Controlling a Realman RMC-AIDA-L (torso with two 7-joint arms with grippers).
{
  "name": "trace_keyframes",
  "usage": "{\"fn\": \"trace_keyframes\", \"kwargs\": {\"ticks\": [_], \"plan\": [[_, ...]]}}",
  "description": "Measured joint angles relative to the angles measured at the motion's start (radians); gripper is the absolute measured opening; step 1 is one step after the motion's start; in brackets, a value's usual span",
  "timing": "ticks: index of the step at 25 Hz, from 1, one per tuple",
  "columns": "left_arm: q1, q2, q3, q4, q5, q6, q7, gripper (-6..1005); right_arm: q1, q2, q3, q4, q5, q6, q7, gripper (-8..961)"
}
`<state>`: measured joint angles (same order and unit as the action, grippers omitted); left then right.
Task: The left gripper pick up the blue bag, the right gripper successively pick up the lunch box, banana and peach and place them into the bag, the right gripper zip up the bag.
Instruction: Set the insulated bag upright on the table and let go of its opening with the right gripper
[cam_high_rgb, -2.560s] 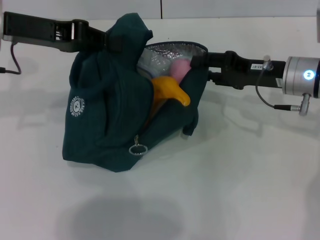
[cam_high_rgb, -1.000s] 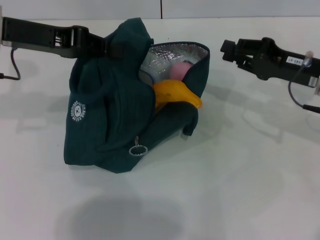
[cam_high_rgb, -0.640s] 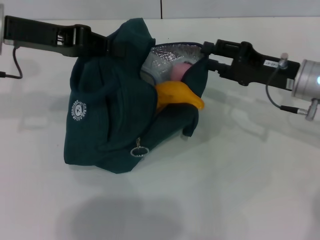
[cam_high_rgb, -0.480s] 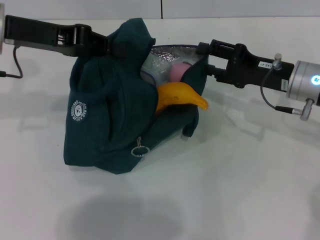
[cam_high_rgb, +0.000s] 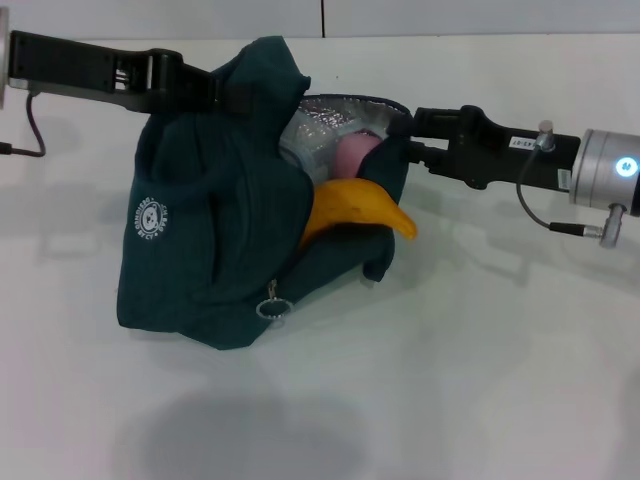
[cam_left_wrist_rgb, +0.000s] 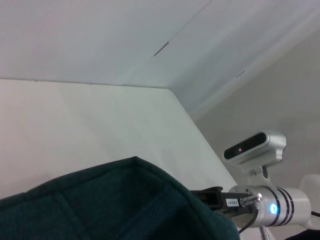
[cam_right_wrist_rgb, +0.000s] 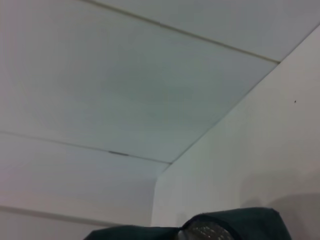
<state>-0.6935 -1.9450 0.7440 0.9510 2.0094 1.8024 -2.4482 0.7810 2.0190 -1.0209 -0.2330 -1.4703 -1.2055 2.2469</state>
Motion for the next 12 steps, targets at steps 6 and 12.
{"fn": "trace_keyframes", "kwargs": {"ticks": [6, 12], "plan": [[-0.001, 0.000, 0.000, 0.000, 0.000, 0.000, 0.001, 80, 0.000, 0.001, -0.001, -0.002, 0.000, 0.006, 0.000, 485], [-0.001, 0.000, 0.000, 0.000, 0.001, 0.000, 0.005, 81, -0.006, 0.003, -0.002, -0.002, 0.001, 0.015, -0.002, 279]]}}
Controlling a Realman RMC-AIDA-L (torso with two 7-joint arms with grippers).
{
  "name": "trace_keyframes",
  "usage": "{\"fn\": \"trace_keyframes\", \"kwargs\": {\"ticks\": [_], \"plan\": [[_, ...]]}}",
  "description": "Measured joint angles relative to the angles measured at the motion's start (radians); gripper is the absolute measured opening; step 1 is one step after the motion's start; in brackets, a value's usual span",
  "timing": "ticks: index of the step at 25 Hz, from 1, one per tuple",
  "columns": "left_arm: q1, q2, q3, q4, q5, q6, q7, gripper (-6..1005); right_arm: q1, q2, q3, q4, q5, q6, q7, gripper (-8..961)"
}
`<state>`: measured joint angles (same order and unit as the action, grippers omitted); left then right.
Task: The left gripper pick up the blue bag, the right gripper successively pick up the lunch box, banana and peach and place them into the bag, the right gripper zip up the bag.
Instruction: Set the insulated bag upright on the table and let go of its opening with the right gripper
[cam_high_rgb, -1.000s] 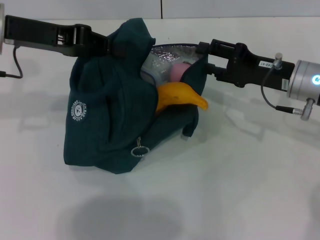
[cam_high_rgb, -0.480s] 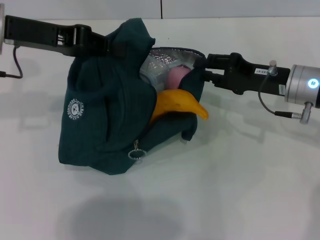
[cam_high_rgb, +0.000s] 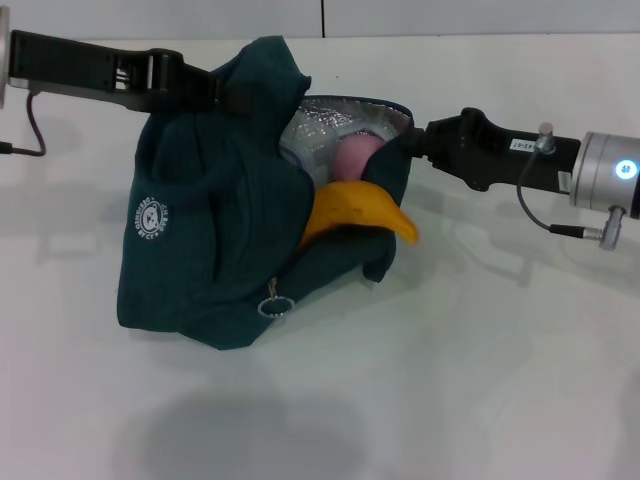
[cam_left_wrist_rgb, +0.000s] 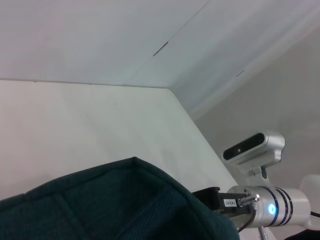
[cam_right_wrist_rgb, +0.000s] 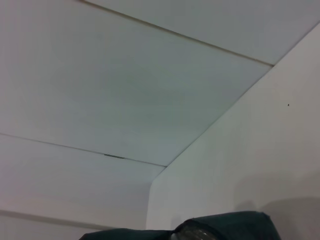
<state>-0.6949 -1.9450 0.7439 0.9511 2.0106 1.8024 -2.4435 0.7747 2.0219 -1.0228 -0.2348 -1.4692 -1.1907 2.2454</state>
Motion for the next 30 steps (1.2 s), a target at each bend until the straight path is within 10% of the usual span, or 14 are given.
{"fn": "trace_keyframes", "kwargs": {"ticks": [10, 30], "plan": [[0.006, 0.000, 0.000, 0.000, 0.000, 0.000, 0.003, 81, -0.007, 0.000, 0.000, -0.011, 0.001, -0.026, -0.016, 18], [-0.002, -0.018, 0.002, 0.000, -0.007, 0.006, 0.002, 83, -0.111, -0.003, 0.010, -0.162, 0.050, -0.194, -0.087, 17]]}}
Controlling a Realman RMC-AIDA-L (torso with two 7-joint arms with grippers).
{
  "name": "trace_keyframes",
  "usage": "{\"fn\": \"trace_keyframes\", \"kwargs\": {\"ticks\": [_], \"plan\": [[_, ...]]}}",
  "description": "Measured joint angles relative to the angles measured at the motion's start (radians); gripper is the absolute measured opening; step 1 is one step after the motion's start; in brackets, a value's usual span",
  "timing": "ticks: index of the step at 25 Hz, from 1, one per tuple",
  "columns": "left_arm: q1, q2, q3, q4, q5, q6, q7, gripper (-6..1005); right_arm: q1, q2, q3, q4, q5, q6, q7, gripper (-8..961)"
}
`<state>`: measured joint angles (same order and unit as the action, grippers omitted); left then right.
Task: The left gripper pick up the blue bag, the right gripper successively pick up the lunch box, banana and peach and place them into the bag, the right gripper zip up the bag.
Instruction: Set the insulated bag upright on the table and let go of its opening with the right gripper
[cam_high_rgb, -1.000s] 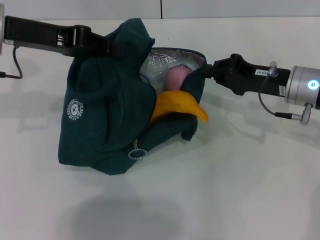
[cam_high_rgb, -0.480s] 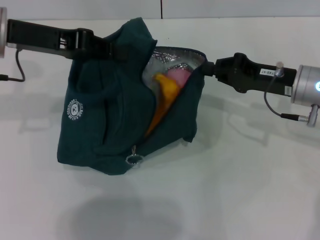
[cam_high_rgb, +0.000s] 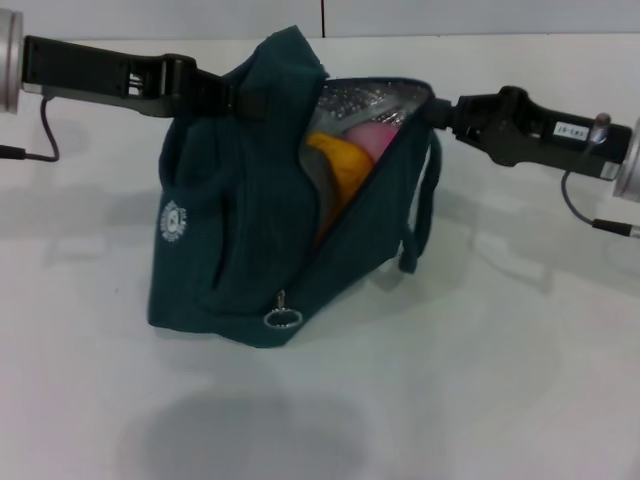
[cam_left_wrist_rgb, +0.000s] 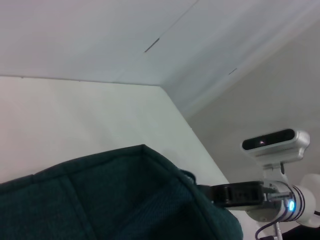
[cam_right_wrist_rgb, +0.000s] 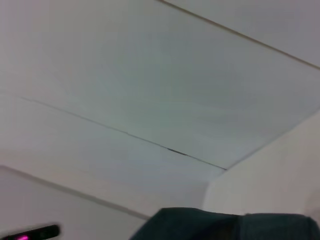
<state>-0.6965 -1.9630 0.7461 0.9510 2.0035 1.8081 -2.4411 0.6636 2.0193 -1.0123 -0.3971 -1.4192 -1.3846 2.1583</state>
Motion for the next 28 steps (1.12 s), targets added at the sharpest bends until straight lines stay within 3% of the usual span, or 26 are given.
{"fn": "trace_keyframes", "kwargs": {"ticks": [9, 15, 20, 28], "plan": [[-0.010, -0.015, 0.002, -0.002, -0.011, 0.009, -0.002, 84, -0.062, -0.007, 0.001, -0.080, 0.086, -0.103, -0.013, 17], [-0.036, -0.027, 0.005, -0.062, -0.051, 0.012, 0.003, 85, -0.114, -0.018, 0.014, -0.116, 0.156, -0.195, -0.013, 17], [-0.048, -0.052, 0.010, -0.093, -0.060, 0.005, 0.013, 85, -0.157, -0.027, 0.073, -0.151, 0.164, -0.272, -0.007, 16], [-0.083, -0.090, 0.012, -0.208, -0.060, -0.076, 0.074, 86, -0.190, -0.048, 0.077, -0.149, 0.158, -0.292, -0.024, 17]]}}
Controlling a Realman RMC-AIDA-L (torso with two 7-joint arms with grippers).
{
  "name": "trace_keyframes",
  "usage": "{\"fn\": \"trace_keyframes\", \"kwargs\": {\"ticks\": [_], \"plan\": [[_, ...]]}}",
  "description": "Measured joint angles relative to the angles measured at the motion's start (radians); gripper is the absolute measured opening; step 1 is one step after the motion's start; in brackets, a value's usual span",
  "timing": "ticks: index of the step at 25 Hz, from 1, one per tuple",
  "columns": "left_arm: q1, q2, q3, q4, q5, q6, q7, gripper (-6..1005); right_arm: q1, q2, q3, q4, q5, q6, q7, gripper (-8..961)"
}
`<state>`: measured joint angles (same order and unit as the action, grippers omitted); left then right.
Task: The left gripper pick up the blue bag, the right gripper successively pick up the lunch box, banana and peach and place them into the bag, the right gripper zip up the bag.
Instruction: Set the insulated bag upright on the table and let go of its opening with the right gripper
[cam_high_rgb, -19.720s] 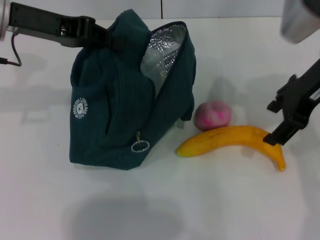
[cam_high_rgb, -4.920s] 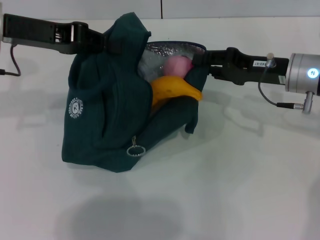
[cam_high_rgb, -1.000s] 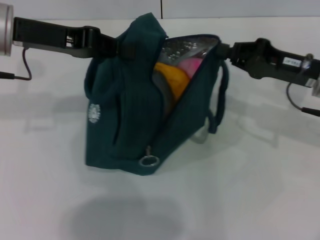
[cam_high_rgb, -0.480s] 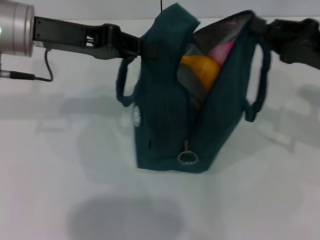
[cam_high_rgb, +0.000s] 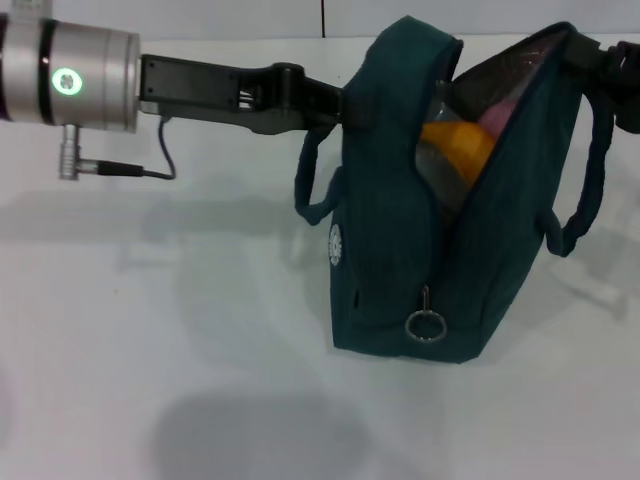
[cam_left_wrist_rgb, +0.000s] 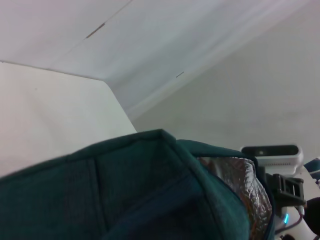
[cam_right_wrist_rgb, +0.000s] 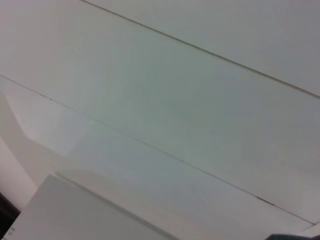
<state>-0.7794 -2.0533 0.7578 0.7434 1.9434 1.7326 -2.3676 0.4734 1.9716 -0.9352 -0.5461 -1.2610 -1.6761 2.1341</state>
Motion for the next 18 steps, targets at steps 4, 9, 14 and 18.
{"fn": "trace_keyframes", "kwargs": {"ticks": [4, 9, 14, 18], "plan": [[-0.003, -0.004, 0.000, -0.030, 0.001, -0.027, 0.025, 87, -0.005, 0.000, -0.004, 0.002, -0.003, 0.007, -0.022, 16], [0.003, -0.008, 0.000, -0.036, 0.005, -0.039, 0.038, 87, 0.001, 0.000, -0.006, 0.003, -0.035, 0.031, -0.038, 14], [0.008, -0.008, 0.000, -0.048, 0.006, -0.039, 0.039, 88, -0.002, 0.002, -0.003, 0.003, -0.046, 0.040, -0.040, 15], [0.009, -0.008, 0.000, -0.049, 0.009, -0.040, 0.039, 88, -0.005, -0.003, 0.000, 0.003, -0.046, 0.040, -0.040, 31]]}}
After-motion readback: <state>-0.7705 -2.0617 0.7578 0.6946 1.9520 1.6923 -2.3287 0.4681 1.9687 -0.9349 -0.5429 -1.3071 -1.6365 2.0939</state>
